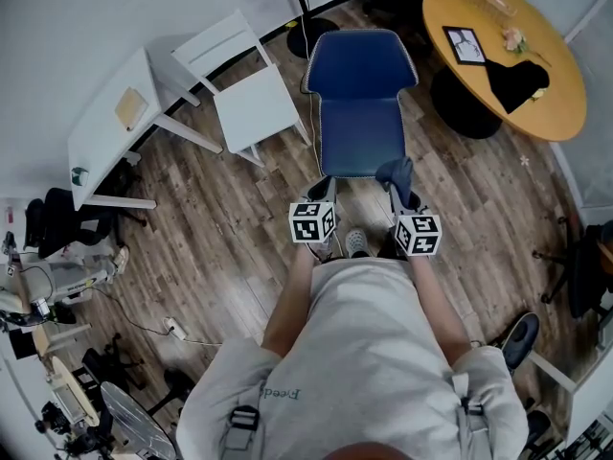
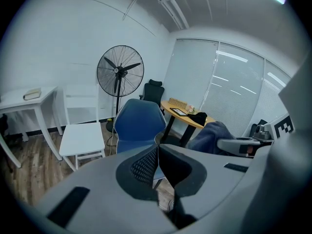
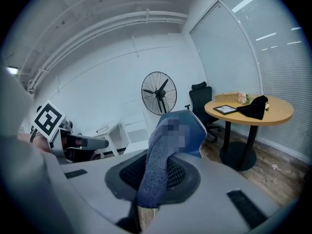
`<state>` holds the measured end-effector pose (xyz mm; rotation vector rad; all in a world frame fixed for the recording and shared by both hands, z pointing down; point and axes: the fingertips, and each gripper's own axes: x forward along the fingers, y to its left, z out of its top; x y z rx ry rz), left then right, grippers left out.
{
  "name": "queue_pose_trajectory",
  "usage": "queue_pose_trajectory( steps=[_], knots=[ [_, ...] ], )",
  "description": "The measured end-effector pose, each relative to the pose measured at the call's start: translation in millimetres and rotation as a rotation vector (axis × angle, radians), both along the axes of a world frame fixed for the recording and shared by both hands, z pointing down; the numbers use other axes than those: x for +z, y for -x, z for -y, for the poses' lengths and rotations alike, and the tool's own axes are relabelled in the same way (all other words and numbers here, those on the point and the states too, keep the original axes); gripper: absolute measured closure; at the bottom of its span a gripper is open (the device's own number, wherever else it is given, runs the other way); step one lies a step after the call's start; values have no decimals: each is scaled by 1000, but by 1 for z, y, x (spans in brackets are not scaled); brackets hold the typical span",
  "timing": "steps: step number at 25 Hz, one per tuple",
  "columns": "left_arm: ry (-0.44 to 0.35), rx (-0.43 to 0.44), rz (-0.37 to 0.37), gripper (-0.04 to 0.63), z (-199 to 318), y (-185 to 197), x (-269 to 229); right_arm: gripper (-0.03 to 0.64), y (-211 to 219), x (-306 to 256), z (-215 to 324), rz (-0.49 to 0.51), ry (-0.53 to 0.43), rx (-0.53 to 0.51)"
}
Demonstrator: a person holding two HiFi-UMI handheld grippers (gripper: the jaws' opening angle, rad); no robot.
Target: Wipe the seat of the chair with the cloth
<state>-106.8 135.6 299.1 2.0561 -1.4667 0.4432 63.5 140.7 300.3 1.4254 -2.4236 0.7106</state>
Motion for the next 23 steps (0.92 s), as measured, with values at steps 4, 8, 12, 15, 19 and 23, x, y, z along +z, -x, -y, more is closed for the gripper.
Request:
queue_pose_trajectory(
  steps=[4,8,12,15,19,23],
  knots=[
    [2,3,2,567,1,2,-1,569,0,1,1,3,6,6],
    [2,3,2,567,5,3,0,569,1,0,3,6,3,6],
    [7,7,-5,568,6,3,2,569,0,-1,3,1,1,12],
    [7,4,-9,567,6,4,3,569,0,-1,4,-3,1,11],
    [6,1,-8,567,9,6,3,569,1,-1,7,-5,0,10],
    [3,-6,-10,567,16,9,2,569,4,1,15,-12,3,2]
  ],
)
